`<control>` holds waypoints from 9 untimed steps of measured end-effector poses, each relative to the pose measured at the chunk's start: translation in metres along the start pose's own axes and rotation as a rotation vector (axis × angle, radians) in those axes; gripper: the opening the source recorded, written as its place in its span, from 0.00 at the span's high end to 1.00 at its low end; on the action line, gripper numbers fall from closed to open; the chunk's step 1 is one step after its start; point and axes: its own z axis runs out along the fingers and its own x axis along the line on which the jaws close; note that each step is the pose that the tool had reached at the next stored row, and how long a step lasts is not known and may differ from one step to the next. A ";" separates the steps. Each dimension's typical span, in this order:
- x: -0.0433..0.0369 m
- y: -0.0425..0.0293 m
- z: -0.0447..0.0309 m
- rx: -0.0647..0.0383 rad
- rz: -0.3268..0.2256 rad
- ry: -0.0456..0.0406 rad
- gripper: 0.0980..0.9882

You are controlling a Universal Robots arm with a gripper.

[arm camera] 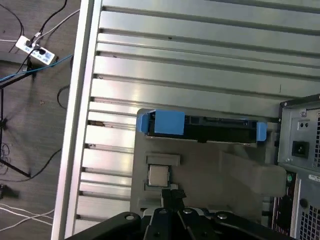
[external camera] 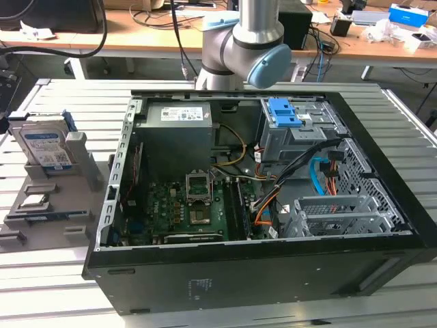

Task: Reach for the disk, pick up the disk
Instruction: 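Pick up the disk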

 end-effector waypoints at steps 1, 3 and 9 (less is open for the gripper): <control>0.0000 0.0000 0.0000 0.000 -0.063 0.0024 0.99; 0.0000 0.0000 0.0000 0.000 -0.118 0.0045 0.99; 0.0000 0.0000 0.0000 0.000 -0.224 0.0086 0.99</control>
